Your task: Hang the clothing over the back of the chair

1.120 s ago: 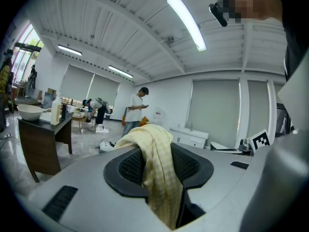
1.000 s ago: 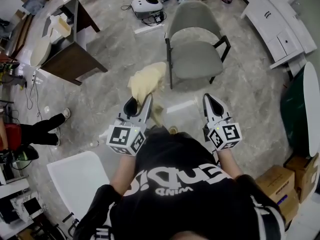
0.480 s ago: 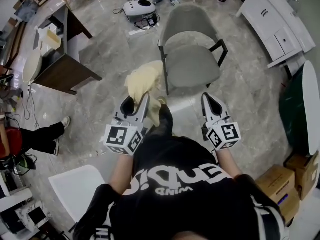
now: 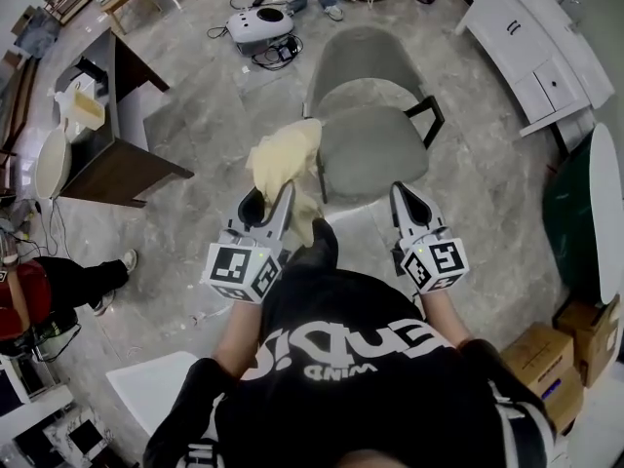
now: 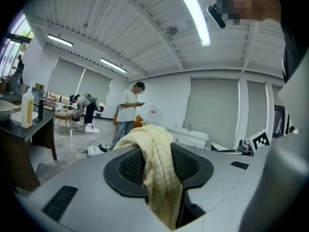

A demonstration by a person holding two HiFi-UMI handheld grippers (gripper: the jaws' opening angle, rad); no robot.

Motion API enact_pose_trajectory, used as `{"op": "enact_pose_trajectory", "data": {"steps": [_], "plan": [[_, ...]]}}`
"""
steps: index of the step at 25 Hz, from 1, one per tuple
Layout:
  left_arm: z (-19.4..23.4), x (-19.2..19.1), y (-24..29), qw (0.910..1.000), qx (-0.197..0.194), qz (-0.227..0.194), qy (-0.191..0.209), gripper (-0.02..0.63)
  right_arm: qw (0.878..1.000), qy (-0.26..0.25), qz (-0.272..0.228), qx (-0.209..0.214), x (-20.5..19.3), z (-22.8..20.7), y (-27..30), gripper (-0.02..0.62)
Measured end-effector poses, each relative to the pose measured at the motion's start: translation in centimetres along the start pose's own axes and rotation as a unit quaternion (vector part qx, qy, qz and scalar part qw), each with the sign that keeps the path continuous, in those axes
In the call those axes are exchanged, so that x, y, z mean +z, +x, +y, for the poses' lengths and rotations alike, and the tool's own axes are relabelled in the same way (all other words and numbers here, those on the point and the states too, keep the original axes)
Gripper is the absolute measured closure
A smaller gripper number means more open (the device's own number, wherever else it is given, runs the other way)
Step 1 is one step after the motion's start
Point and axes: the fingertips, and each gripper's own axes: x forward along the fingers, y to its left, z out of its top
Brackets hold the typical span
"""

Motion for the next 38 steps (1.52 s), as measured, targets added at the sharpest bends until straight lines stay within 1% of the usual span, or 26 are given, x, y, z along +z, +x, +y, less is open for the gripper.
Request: {"op": "enact_pose_trajectory", "data": {"steps": [11,19,26,38], "plan": [[4.8,4.4,8.5,0.9992,-0.038,0.003,0.009,0.446,1.000,0.005,-0.013,-0.019,4.3,-2.6,8.8,0.581],[6.6,5.7,13.4,0.9978,-0.065,0.008,0.013,0.446,0.999,0.006,-0.021,-0.047,6.3,-5.3,12.1,0.581],[6.6,6.5,17.2,0.9970,-0.076,0.011,0.015,0.446,0.998,0.010,-0.023,-0.061,7.0,-8.2,13.5,0.581],[5.2,8.6,24.8,0.9974,-0.071,-0.004,0.011,0.446,0.999,0.000,-0.021,-0.041,9.0,-14.4,16.8,0.581]]}}
